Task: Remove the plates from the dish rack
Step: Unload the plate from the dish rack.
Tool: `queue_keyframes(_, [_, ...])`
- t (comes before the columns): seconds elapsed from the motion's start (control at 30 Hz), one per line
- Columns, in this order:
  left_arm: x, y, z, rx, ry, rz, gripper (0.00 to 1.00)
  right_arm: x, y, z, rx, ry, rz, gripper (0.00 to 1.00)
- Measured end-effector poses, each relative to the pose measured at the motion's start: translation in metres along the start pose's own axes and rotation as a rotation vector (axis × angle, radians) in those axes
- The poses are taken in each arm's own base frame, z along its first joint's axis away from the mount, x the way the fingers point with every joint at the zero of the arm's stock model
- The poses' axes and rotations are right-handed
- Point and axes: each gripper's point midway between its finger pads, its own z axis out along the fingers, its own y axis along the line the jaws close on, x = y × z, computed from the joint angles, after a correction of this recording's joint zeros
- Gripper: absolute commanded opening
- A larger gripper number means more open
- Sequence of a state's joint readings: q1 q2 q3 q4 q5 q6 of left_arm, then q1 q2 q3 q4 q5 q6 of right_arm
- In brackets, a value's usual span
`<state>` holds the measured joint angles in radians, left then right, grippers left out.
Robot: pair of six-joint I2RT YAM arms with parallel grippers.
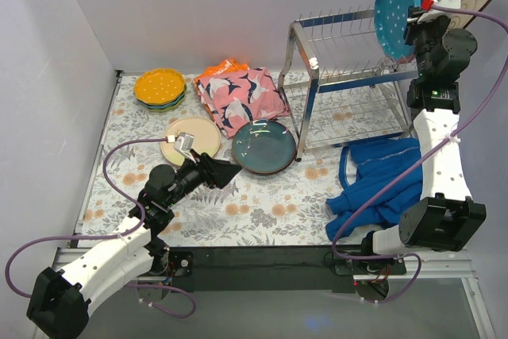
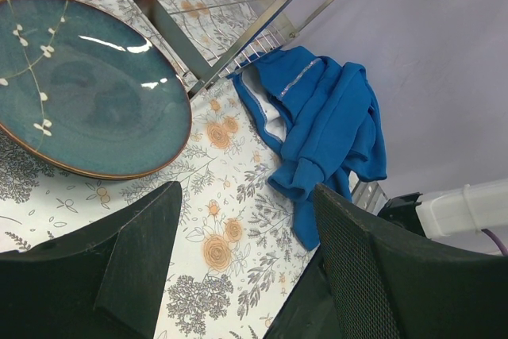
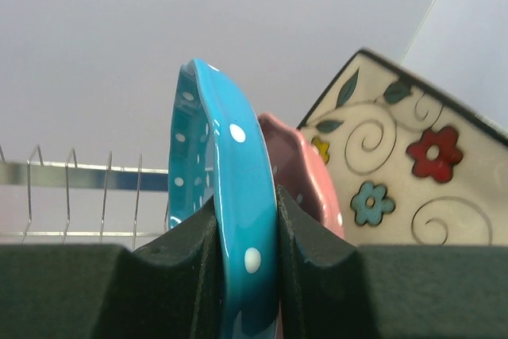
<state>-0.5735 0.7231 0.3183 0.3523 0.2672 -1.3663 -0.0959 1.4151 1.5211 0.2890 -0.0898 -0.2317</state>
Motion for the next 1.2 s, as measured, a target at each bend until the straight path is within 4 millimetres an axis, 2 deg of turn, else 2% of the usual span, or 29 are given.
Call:
queue_keyframes(0.23, [0.001, 0.001, 0.001, -0.004, 0.005, -0.002, 0.66, -0.048, 0.0, 0.002, -0.025, -0.114, -0.005, 0.01])
queue_keyframes(0.37, [0.002, 0.001, 0.001, -0.002, 0.006, -0.002, 0.66, -0.055, 0.008, 0.002, -0.054, -0.142, 0.024, 0.01])
queue_keyframes(0.57, [0.002, 0.001, 0.001, -0.002, 0.007, -0.002, 0.66, -0.052, 0.012, 0.003, -0.059, -0.129, 0.112, 0.01])
queue_keyframes(0.7, [0.002, 0.001, 0.001, -0.001, 0.007, -0.003, 0.66, -0.043, 0.012, 0.008, -0.037, -0.091, 0.203, 0.01])
queue_keyframes(0.83, [0.002, 0.0, 0.0, 0.001, 0.008, -0.004, 0.66, -0.031, 0.009, 0.016, 0.004, -0.047, 0.322, 0.01])
queue_keyframes(1.0, [0.001, 0.0, 0.0, 0.003, 0.005, -0.003, 0.66, -0.014, 0.004, 0.014, 0.091, 0.021, 0.479, 0.01])
queue_keyframes(1.2, [0.001, 0.0, 0.0, 0.001, 0.003, -0.004, 0.66, -0.012, -0.003, 0.011, 0.187, 0.056, 0.684, 0.01])
